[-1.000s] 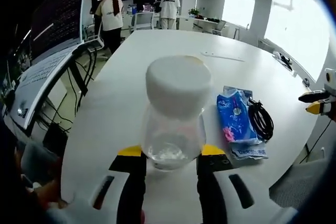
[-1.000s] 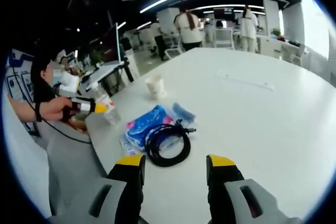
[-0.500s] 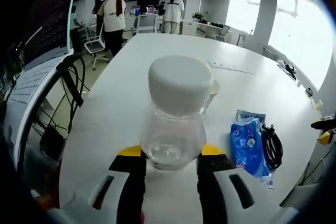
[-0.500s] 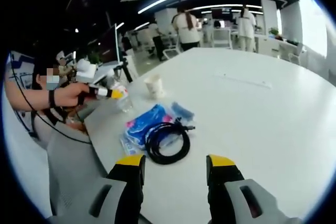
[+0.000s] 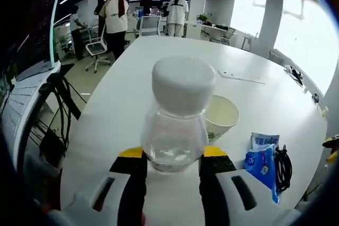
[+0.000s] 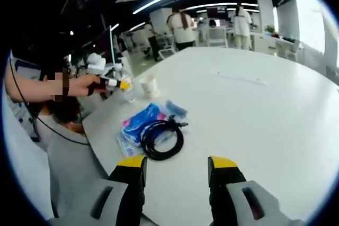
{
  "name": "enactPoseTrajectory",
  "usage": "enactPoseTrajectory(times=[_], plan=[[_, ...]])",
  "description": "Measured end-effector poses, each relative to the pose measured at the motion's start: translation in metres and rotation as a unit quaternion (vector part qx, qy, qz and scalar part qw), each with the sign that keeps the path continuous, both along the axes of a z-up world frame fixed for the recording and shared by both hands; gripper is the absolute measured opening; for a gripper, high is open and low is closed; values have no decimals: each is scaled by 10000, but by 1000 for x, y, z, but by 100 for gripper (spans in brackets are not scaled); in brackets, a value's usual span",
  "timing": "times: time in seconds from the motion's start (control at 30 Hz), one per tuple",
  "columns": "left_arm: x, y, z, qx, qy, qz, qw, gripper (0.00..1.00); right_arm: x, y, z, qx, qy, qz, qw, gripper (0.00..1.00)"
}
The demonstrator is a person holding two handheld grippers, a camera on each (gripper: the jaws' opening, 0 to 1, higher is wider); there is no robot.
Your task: Arrange the tabletop items into an orderly group along one side of the table until the central work area is clear of visible clutter.
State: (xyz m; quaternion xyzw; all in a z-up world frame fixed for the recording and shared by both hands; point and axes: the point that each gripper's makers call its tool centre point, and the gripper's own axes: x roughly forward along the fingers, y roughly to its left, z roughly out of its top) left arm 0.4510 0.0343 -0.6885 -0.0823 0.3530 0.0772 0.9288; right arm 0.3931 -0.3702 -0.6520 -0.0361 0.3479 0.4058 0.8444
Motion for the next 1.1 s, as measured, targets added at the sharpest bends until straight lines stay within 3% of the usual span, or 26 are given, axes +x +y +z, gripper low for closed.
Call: enactPoseTrajectory(times=[0.63, 1.1], plan=[[39, 9, 0, -76, -51, 92, 9999, 37, -6, 5, -7, -51, 95, -6, 9999, 46], [46, 8, -1, -553, -97, 309, 9979, 41, -3, 6, -6, -83, 83, 33, 9999, 46]])
